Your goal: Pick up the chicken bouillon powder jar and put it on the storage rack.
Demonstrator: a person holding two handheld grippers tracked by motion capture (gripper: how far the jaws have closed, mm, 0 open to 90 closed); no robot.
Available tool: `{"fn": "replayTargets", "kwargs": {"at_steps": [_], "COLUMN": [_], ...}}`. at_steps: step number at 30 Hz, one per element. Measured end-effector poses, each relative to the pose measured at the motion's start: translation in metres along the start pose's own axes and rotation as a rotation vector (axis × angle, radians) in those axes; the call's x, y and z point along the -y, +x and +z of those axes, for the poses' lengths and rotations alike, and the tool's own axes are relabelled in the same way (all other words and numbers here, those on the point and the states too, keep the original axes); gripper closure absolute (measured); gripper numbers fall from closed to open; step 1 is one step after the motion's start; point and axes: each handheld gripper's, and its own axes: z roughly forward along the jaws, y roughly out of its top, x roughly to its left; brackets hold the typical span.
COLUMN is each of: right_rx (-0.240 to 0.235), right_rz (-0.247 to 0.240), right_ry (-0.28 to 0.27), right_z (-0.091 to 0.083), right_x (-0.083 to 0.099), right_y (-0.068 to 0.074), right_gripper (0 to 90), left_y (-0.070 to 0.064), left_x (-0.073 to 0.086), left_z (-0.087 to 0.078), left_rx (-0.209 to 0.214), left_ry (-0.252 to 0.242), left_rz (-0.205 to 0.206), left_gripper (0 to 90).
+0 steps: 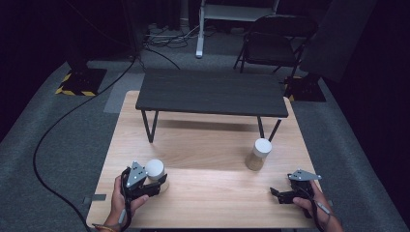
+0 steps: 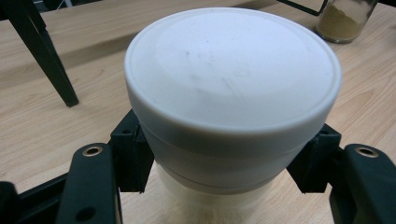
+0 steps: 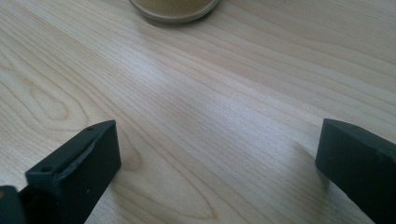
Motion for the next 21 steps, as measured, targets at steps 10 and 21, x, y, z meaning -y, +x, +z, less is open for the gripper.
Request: {"fn": "replayTargets", "kwargs": {"at_steps": [10,21], "right_rx": [0.000,0.000], "right_rz": [0.000,0.000], "right_ry": [0.000,0.000], "right_z": [0.000,0.000], "right_x": [0.000,0.000], "right_y": [0.000,0.000], "right_gripper": [0.0,0.0], "left_y": [0.000,0.002], "left_x": [-0.007,-0.020], "left_z": [-0.006,-0.010], "left_rx": [-0.007,-0.015], "left_ry": [-0.033,-0.077], "left_rz": [0.004,-0.008], "left_gripper": [35.4,35.4]}}
